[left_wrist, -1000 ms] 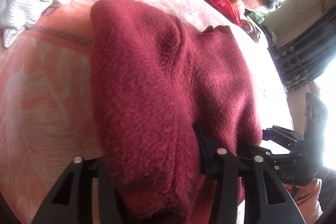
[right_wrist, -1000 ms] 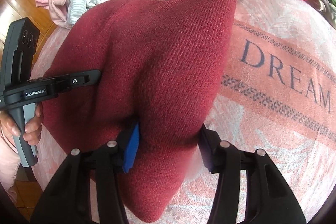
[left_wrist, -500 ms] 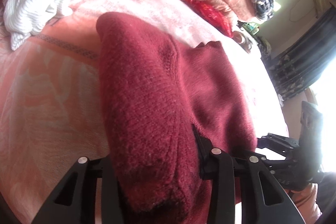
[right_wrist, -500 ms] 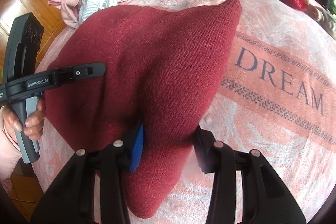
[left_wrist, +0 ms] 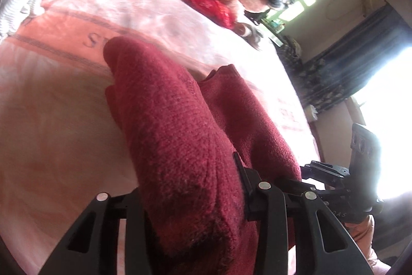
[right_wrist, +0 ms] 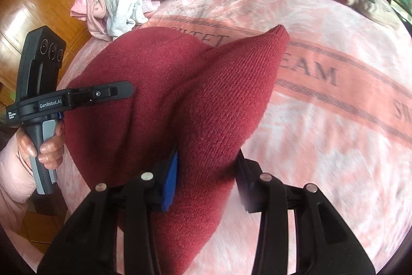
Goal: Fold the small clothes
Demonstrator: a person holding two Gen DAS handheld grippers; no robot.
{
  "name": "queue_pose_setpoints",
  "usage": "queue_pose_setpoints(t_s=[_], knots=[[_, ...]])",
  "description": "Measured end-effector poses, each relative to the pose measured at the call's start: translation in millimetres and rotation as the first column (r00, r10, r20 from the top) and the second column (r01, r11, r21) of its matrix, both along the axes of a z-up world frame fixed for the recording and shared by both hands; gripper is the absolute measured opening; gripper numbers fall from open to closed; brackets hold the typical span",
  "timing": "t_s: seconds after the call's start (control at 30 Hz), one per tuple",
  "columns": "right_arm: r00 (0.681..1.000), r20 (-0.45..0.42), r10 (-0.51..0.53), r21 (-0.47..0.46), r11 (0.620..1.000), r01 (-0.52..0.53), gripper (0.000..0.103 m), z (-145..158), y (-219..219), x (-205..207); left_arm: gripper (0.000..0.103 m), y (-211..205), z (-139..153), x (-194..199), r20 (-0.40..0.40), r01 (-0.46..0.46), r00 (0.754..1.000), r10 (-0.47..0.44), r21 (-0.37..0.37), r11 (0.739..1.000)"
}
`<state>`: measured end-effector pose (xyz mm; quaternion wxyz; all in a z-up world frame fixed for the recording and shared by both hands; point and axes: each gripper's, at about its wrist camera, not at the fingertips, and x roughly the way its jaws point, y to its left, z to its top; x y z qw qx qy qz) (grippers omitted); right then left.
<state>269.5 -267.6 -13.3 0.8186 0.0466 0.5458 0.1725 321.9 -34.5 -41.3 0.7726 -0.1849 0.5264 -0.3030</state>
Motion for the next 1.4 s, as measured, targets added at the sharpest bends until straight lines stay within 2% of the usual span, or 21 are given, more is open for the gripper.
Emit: queue_pose_setpoints(t_s=[0.17, 0.27, 0.37, 0.57, 0.67, 0.77, 0.83, 0.93, 1.03, 1.1, 1.17, 1.2, 1.27, 1.3, 1.4], knots=[[0.999, 0.002, -0.042, -0.035, 0.999, 0.042, 0.038, 16, -46, -51, 0.039, -54, 9, -43, -0.006, 0.068, 0.998, -0.068, -0.036, 0.997], [0.997, -0.020, -0.071, -0.051, 0.996, 0.070, 0.038, 13, -67, -79, 0.039, -78, 5, -63, -0.018, 0.100, 0.995, -0.101, -0.047, 0.994], [0.993, -0.050, -0.108, -0.024, 0.994, 0.107, 0.038, 1, -87, -97, 0.039, -97, -8, -80, -0.045, 0.107, 0.993, -0.109, -0.047, 0.993], [0.985, -0.104, -0.137, 0.036, 0.989, 0.142, 0.039, -42, -107, -110, 0.040, -103, -47, -102, -0.063, 0.086, 0.994, -0.083, 0.033, 0.996], [0.982, -0.106, -0.156, 0.066, 0.984, 0.164, 0.041, -56, -111, -115, 0.043, -99, -66, -110, -0.078, 0.066, 0.995, -0.063, 0.036, 0.997], [0.980, -0.096, -0.176, 0.081, 0.980, 0.184, 0.046, -62, -114, -122, 0.049, -101, -72, -118, -0.035, 0.054, 0.998, -0.053, 0.036, 0.998], [0.976, -0.114, -0.187, 0.090, 0.976, 0.198, 0.049, -65, -114, -123, 0.053, -102, -74, -118, -0.034, 0.053, 0.998, -0.052, 0.039, 0.998], [0.972, -0.129, -0.194, 0.096, 0.974, 0.207, 0.054, -53, -115, -121, 0.054, -98, -65, -114, -0.060, 0.062, 0.996, -0.060, 0.039, 0.997], [0.972, -0.057, -0.226, 0.085, 0.969, 0.231, 0.055, -25, -119, -116, 0.054, -80, -42, -110, -0.052, 0.063, 0.997, -0.059, 0.076, 0.995], [0.970, -0.001, -0.245, 0.098, 0.965, 0.244, 0.056, -5, -121, -106, 0.054, -71, -18, -102, 0.007, 0.027, 1.000, -0.028, 0.092, 0.995], [0.973, 0.015, -0.230, 0.101, 0.969, 0.227, 0.055, 5, -114, -88, 0.054, -63, 3, -96, 0.089, -0.013, 0.996, 0.007, 0.073, 0.997], [0.975, 0.016, -0.223, 0.095, 0.971, 0.220, 0.055, 6, -110, -79, 0.054, -67, 13, -90, 0.127, -0.007, 0.992, -0.001, 0.065, 0.998], [0.979, 0.004, -0.206, 0.084, 0.975, 0.204, 0.053, 3, -103, -61, 0.054, -78, 21, -81, 0.143, -0.003, 0.990, -0.005, 0.054, 0.999], [0.980, -0.006, -0.200, 0.076, 0.977, 0.200, 0.053, 0, -98, -51, 0.054, -89, 21, -76, 0.137, 0.027, 0.990, -0.031, 0.034, 0.999], [0.976, -0.026, -0.216, 0.054, 0.975, 0.217, 0.052, -11, -98, -36, 0.053, -118, 8, -66, 0.125, 0.072, 0.989, -0.080, 0.067, 0.995]])
